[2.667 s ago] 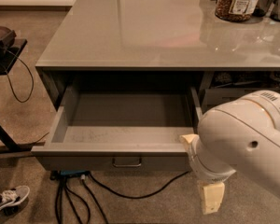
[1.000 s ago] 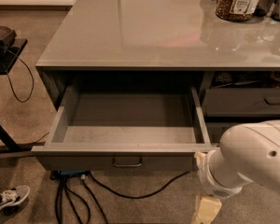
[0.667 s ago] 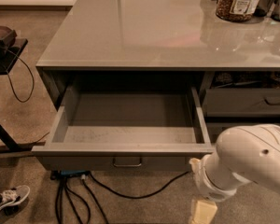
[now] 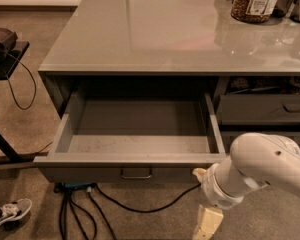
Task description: Close top drawer
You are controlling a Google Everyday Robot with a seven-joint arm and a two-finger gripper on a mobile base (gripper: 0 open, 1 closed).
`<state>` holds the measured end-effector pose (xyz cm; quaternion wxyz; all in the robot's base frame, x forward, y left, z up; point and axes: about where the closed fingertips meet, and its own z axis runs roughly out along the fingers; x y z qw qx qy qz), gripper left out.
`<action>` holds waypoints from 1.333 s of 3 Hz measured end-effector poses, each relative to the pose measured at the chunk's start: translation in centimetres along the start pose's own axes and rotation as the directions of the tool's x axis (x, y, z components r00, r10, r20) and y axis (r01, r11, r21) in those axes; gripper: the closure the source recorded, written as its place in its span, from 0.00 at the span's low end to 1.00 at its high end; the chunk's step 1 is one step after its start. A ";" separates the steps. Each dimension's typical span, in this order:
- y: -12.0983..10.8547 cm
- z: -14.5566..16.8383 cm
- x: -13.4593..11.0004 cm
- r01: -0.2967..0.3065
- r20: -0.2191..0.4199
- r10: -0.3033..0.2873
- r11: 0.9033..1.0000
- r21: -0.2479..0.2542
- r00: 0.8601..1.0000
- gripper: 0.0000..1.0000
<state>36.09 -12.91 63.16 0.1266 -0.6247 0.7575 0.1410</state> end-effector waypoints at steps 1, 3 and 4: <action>-2.0 1.5 -0.9 0.016 0.071 -0.015 1.000 -0.009 0.997 0.00; -5.0 2.2 -3.2 0.051 0.094 -0.051 0.999 -0.001 0.994 0.00; -4.9 2.2 -3.2 0.051 0.094 -0.051 0.999 0.000 0.994 0.00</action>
Offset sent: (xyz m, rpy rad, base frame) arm 0.0820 0.0436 -0.0211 0.1542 -0.0454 0.0800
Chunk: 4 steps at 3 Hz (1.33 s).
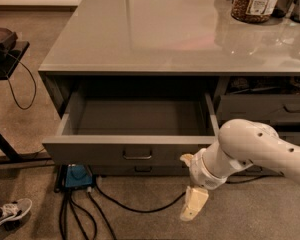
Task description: Close top drawer
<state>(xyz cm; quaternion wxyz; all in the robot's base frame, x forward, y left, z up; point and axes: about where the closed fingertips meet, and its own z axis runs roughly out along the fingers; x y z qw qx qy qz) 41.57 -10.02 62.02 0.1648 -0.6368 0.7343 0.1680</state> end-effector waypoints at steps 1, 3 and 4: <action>-5.1 0.4 -2.9 0.030 0.010 -0.030 0.998 0.046 0.999 0.00; -11.6 0.5 -4.4 0.019 -0.004 -0.019 0.994 0.112 1.000 0.00; -11.6 0.5 -4.4 0.018 -0.004 -0.018 0.993 0.113 1.000 0.00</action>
Offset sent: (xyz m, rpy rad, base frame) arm 0.2351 0.0580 0.0308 -0.0410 -0.2133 -0.0519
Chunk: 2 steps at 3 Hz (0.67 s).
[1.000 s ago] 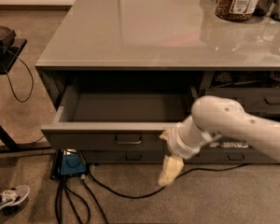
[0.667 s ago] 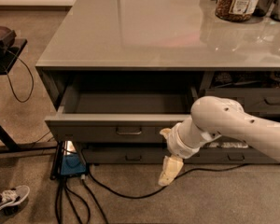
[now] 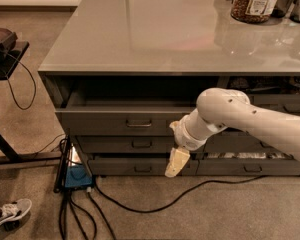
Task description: Close top drawer
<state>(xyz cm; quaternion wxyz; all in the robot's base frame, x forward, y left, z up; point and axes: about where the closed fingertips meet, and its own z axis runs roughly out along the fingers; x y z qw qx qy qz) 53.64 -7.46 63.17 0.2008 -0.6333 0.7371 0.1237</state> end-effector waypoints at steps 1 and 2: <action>-2.6 -0.8 3.2 -0.077 0.016 0.076 0.995 0.070 0.997 0.00; -6.1 -1.7 6.4 -0.128 0.015 0.127 0.985 0.117 0.992 0.00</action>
Offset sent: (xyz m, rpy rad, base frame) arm 0.0995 -0.1312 -0.0029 0.0067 -0.0915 -0.2727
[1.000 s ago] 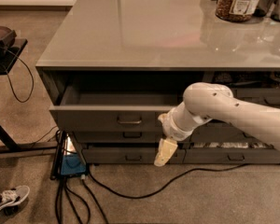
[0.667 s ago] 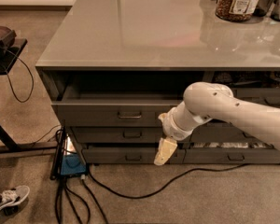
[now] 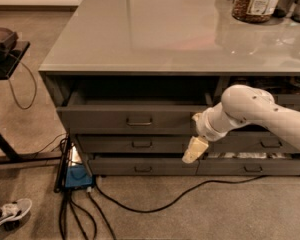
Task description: Close top drawer
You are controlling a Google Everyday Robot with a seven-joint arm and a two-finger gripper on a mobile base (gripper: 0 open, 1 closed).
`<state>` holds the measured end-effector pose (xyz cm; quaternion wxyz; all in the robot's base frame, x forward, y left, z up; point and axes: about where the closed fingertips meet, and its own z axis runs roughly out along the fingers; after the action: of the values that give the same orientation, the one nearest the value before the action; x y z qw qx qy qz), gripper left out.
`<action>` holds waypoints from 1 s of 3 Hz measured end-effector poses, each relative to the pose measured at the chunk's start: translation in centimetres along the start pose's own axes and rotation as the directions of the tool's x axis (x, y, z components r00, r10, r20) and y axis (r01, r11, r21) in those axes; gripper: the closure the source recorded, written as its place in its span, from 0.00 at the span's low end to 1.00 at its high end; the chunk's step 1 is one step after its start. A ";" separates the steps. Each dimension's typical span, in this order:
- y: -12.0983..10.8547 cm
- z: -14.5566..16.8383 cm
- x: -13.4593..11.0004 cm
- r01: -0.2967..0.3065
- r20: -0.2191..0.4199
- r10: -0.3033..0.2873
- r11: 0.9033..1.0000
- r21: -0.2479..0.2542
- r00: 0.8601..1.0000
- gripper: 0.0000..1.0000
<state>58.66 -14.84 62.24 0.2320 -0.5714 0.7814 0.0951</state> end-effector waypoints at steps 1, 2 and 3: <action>-1.0 -0.1 0.6 -0.012 -0.006 0.012 1.000 0.009 1.000 0.19; -3.5 0.7 0.9 -0.019 -0.032 0.019 1.000 -0.004 0.999 0.41; -7.6 2.1 0.3 -0.015 -0.058 0.014 1.000 -0.019 0.998 0.66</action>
Offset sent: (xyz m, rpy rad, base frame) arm 0.0970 -0.0383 -0.0177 -0.0761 0.0745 -0.0322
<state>66.28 -16.69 61.16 0.2031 -0.5703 0.7911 0.0877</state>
